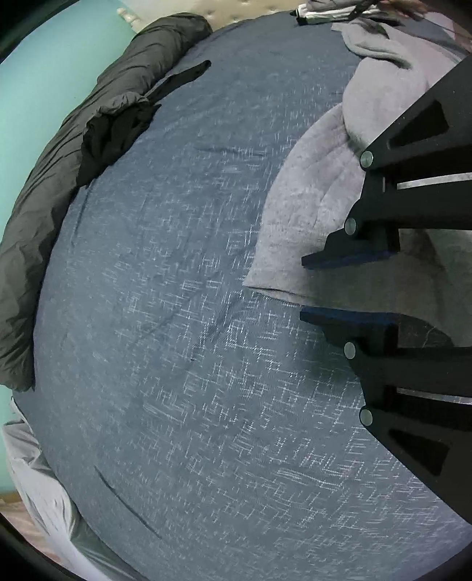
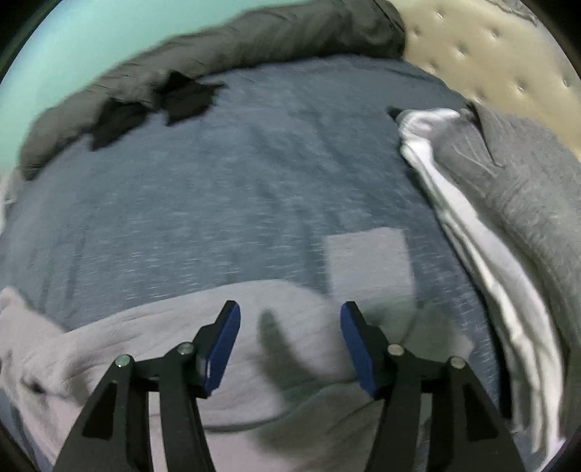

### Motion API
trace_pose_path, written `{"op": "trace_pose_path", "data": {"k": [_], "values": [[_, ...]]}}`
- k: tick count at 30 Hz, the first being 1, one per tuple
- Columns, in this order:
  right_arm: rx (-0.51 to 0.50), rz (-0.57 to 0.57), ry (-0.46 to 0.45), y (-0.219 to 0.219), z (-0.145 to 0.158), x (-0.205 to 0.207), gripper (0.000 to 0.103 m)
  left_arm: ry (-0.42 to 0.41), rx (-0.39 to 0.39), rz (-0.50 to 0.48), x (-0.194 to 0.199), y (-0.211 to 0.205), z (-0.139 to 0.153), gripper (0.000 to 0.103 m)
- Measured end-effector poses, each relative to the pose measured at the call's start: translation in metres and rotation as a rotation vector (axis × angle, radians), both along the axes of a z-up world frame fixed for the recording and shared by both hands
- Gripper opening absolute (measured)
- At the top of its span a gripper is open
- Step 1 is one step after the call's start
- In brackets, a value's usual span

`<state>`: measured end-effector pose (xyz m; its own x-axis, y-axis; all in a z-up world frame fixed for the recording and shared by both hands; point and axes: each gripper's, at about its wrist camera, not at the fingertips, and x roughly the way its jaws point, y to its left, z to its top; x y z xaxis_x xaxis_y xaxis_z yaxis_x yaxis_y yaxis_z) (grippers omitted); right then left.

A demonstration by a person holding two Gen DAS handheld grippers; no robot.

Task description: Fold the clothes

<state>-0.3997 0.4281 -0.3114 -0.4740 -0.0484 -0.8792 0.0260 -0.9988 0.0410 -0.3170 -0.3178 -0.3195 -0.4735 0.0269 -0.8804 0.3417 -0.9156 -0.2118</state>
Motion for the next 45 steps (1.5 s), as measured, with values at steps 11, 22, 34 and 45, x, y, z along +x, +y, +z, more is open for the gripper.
{"op": "trace_pose_path", "data": {"k": [11,22,34,45], "values": [[-0.012,0.014,-0.096,0.014,-0.043,-0.018,0.056,-0.015,0.001,-0.033,-0.009,-0.001,-0.008,0.038],[0.036,0.078,0.056,0.008,-0.017,0.008,0.01,0.055,0.051,-0.018,-0.004,-0.003,0.006,0.038],[0.015,0.069,0.255,0.023,0.036,0.024,0.009,-0.055,-0.012,-0.196,-0.023,0.043,-0.008,0.046],[-0.001,0.08,0.309,0.012,0.054,0.018,0.009,0.029,-0.075,-0.165,-0.009,0.026,0.036,0.006]]}}
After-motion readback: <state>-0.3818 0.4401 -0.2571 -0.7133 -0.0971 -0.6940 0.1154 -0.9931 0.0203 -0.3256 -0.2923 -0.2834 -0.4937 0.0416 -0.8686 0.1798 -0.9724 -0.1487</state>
